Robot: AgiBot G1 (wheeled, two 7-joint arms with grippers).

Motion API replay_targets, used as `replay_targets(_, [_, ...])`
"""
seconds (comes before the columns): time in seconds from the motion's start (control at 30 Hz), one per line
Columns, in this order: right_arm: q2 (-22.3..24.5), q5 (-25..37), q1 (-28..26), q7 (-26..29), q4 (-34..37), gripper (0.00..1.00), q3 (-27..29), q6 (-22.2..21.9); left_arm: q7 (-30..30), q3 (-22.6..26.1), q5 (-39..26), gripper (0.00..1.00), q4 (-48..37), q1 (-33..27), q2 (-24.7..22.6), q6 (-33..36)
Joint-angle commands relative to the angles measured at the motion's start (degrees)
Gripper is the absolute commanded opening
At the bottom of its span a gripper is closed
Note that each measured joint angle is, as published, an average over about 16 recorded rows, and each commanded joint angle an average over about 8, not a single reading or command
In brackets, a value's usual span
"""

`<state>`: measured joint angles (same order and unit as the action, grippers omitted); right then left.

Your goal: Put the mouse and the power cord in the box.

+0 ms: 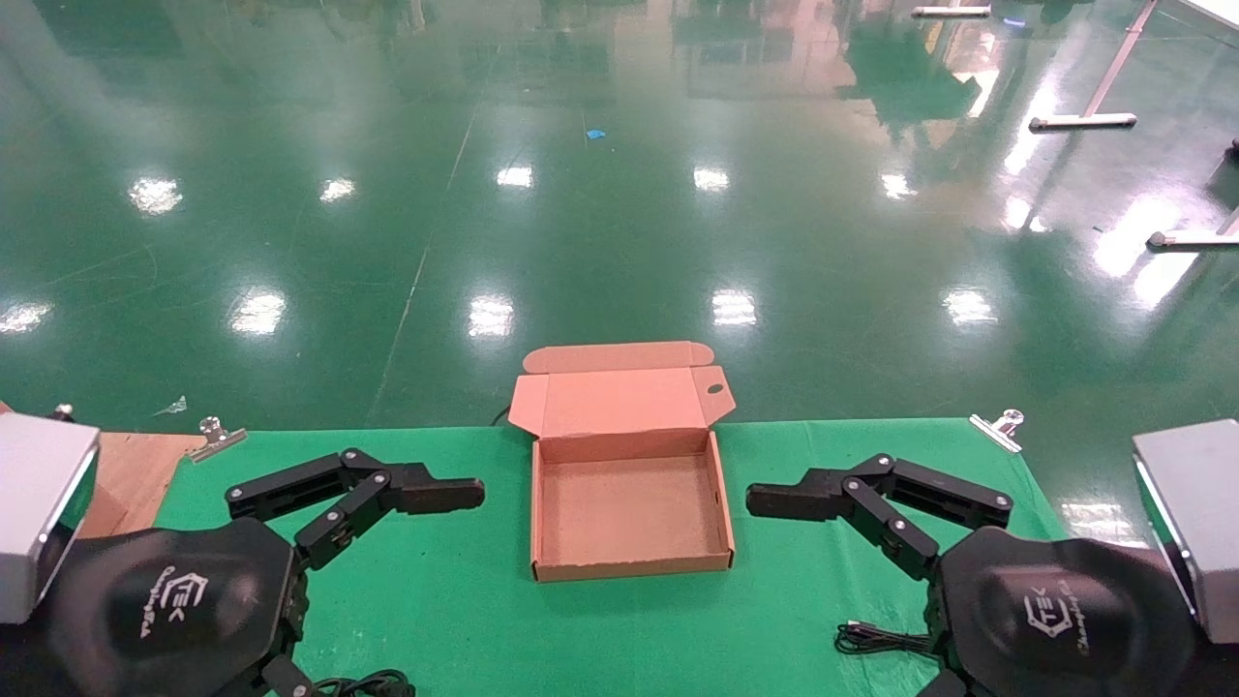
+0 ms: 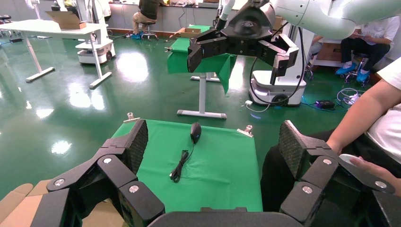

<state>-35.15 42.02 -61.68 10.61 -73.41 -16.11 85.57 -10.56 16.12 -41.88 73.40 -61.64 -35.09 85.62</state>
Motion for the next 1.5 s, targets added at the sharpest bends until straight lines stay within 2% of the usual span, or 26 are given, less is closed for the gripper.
replay_targets(0.03, [0.00, 0.00, 0.00, 0.00, 0.00, 1.00, 0.00, 0.00, 0.00, 0.00, 0.00, 1.00, 0.00, 0.00, 0.00, 0.00])
replay_targets(0.9, [0.07, 1.44, -0.51, -0.81, -0.16, 1.00, -0.25, -0.10, 0.12, 0.60, -1.21, 1.00, -0.09, -0.41, -0.23, 0.25])
replay_targets(1.03, [-0.59, 7.06, -2.91, -3.23, 0.20, 1.00, -1.93, 0.02, 0.54, 2.75, -5.59, 1.00, -2.08, -3.07, -1.13, 1.43])
replay_targets(1.17, [-2.38, 15.79, -6.66, -6.62, 2.40, 1.00, -5.30, 0.92, 2.00, 6.45, -12.87, 1.00, -7.08, -7.95, -2.50, 3.49])
replay_targets(1.5, [-9.47, 43.15, -15.55, -20.16, 12.66, 1.00, -16.73, 0.58, 12.57, 20.01, -32.57, 1.00, -23.31, -18.65, -6.60, 5.00])
